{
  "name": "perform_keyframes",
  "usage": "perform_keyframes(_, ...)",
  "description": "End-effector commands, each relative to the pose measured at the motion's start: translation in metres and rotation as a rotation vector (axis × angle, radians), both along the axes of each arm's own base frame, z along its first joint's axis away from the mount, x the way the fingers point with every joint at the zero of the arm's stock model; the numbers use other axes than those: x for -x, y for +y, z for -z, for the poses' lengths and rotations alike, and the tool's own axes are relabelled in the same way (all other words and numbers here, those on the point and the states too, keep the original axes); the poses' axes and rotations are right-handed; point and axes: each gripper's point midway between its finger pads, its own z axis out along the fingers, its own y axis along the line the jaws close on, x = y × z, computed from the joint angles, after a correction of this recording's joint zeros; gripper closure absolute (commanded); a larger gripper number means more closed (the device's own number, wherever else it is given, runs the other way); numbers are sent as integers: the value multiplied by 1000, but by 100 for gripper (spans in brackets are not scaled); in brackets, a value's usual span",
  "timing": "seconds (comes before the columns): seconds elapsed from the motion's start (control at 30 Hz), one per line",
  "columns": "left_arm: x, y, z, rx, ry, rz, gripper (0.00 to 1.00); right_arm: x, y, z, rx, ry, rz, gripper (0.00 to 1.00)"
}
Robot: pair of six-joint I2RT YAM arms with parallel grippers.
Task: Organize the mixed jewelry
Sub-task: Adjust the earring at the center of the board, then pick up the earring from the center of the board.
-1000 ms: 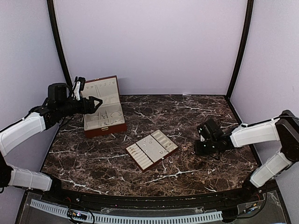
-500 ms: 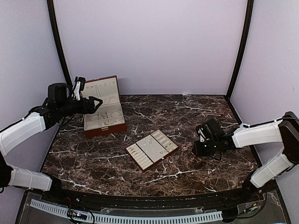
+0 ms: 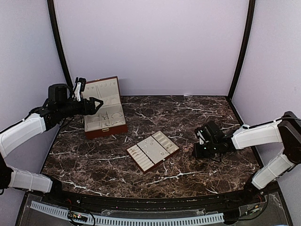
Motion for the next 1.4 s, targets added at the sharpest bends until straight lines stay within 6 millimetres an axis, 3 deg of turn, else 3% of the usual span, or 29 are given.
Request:
perform_keyframes(0.0,5,0,-1,2,-13,14,10,-5,4,-4,7,-17,0,88)
perform_keyframes(0.23,5,0,-1,5,-10,14,10,-3,2,-14,8,-39,-1,84)
perform_keyframes(0.47,6,-2,-1,10,-10,20,10,3,-8,-11,26,-30,24,83)
perform_keyframes(0.73,6,-2,-1,14,-9,22,10,3,-1,-5,19,-12,1,87)
perform_keyframes(1.37,6,-3,-1,19,-5,28,10,-3,11,-2,72,-6,-127,83)
